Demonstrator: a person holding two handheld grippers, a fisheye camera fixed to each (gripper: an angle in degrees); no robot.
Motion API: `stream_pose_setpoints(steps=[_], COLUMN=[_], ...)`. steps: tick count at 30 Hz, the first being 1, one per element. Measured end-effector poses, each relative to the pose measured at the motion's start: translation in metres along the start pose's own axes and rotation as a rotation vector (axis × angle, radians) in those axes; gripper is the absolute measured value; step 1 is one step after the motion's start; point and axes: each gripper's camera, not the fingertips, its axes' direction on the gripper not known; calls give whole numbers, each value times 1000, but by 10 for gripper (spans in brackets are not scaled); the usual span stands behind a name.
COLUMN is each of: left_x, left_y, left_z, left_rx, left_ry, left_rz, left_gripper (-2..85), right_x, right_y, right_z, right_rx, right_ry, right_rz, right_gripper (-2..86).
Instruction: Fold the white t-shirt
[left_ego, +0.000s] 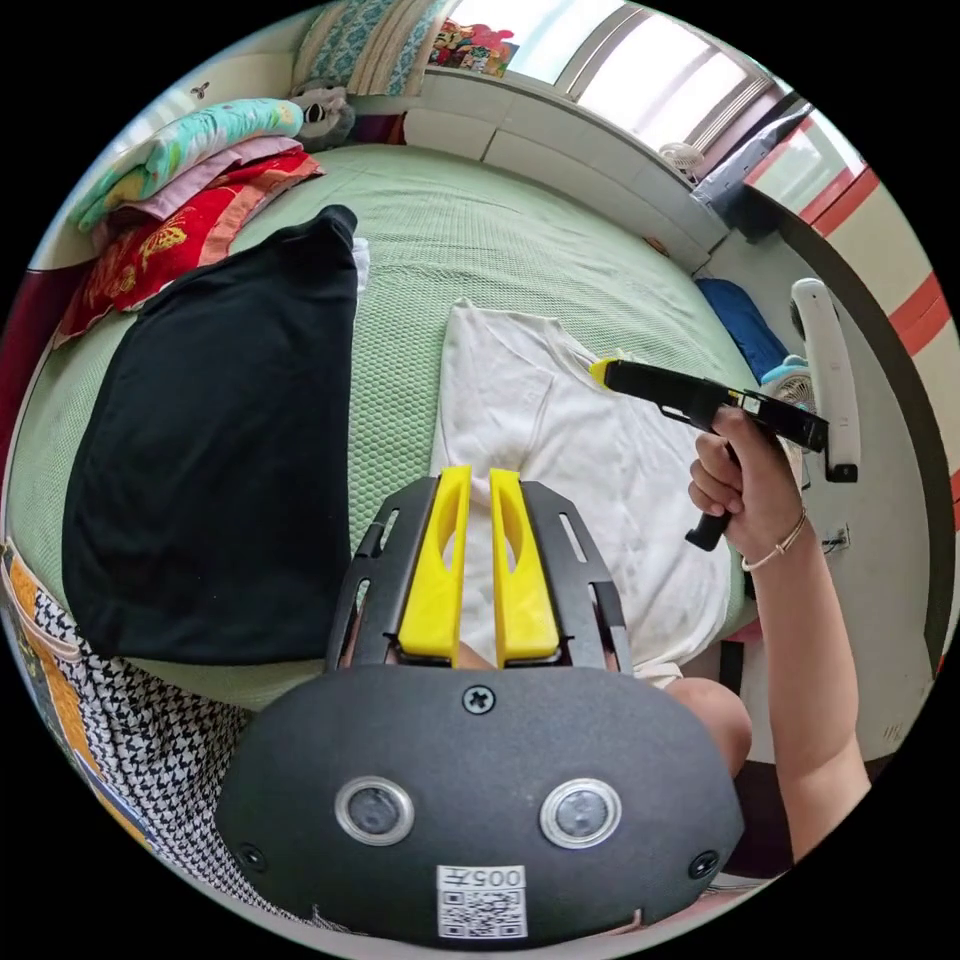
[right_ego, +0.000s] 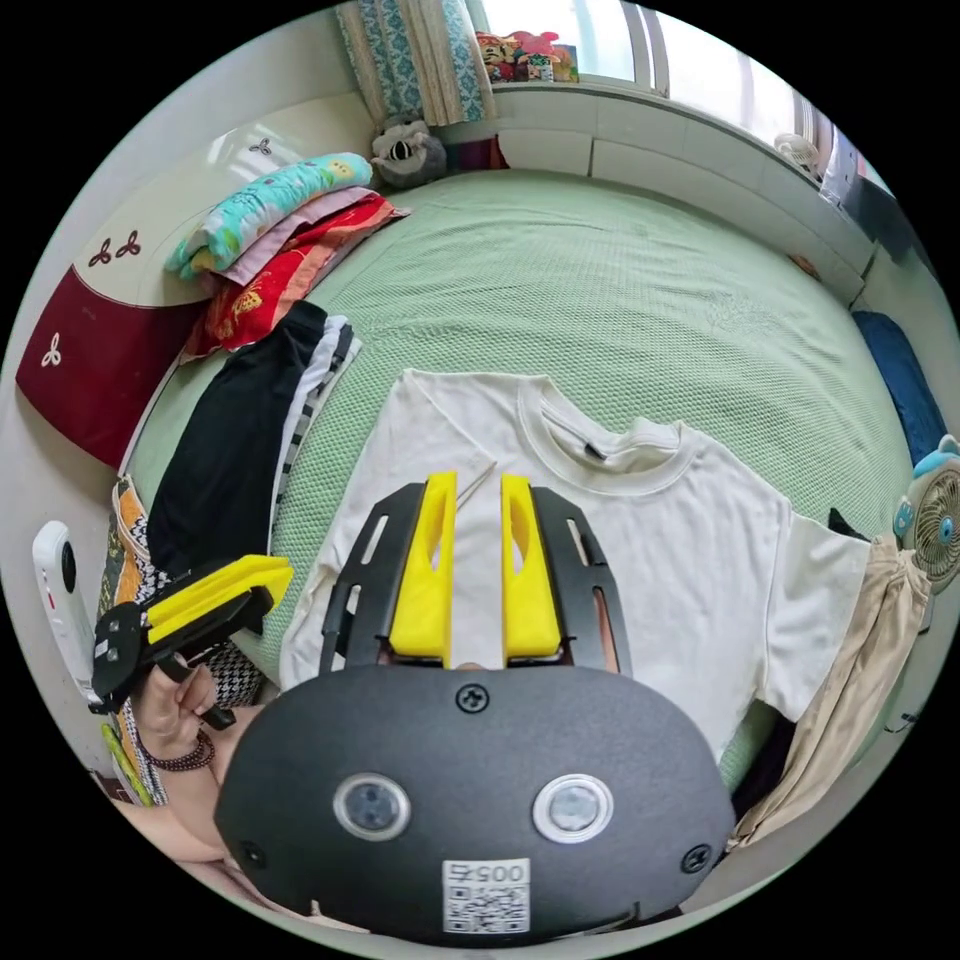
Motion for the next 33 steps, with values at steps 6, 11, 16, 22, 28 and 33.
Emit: stream_pose_setpoints(steps=[6,11,16,22,28,33], left_x=[22,42,59,85,152,229], left_y=[-23,-36,-40,-37,-26,-8], left_z=[32,64,85,75,78,92], left_rx=[-50,-151,-237,-149,-119,-121], left_ry=[-20,-88,-148,-102,-30,-36], left_rz=[-11,-1,0,20,199,399], left_gripper=[44,6,-3,-5,-5,-5], right_x=[15,18,42,64,117,180], right_y=[-4,-4,-4,32,115,208], right_z=[40,79,89,57,8,-31], right_rx=[-71,-125,-127,-53,-25,25], right_ry=[-34,54,92,99,130,150], right_rz=[21,14,67,6,7,152], right_gripper=[67,56,45,56,60,52])
